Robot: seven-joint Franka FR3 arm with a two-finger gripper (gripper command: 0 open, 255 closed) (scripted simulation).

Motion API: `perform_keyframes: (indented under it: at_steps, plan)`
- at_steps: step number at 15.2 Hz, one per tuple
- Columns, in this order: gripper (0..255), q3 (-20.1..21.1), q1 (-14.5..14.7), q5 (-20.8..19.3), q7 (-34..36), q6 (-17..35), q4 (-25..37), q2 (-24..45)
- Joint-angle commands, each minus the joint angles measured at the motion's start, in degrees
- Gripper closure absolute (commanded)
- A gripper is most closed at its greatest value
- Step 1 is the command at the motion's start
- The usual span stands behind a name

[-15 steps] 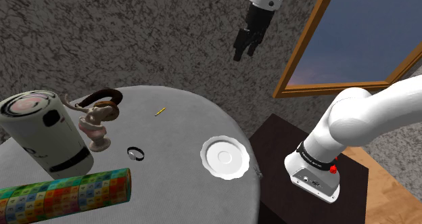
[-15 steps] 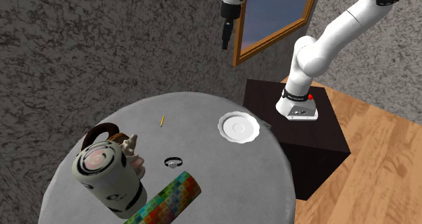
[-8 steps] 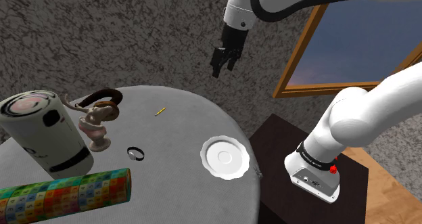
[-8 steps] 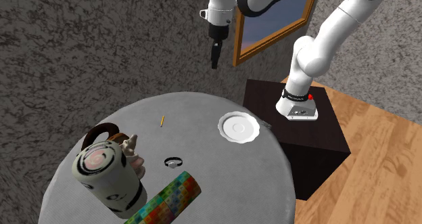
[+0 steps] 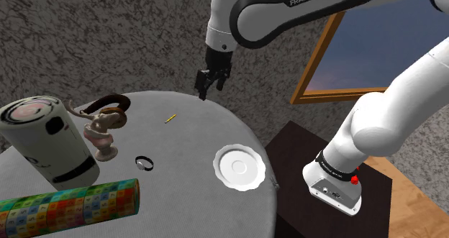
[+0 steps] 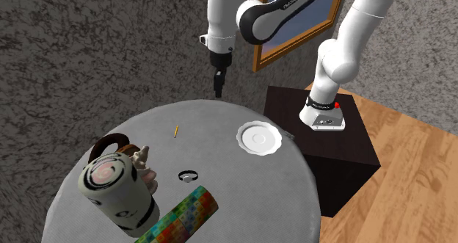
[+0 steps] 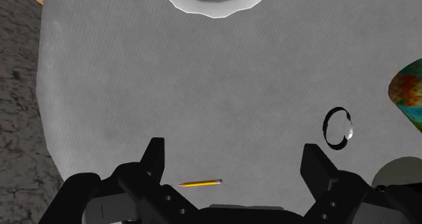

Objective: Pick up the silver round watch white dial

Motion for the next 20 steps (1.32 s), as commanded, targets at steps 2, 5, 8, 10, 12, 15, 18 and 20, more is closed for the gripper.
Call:
perform_keyframes:
  at_steps: [2,5,8,10,12,15,18,20]
  plan:
    - [0,1.96,0.66,-1.65,2.63,3.33,2.83,6.51]
    - [0,3.42,1.66,-4.01,5.5,5.63,6.34,12.87]
    - [0,4.3,3.13,-6.85,8.46,7.36,10.44,19.36]
    - [0,4.53,4.4,-8.82,10.37,8.17,13.5,23.72]
    - [0,4.52,5.89,-10.74,12.12,8.71,16.83,28.07]
    - [0,4.11,8.48,-13.32,14.36,9.01,22.37,34.57]
    - [0,3.48,11.3,-15.43,16.07,8.72,28.6,41.07]
    - [0,3.03,13.23,-16.6,16.93,8.2,33.19,45.44]
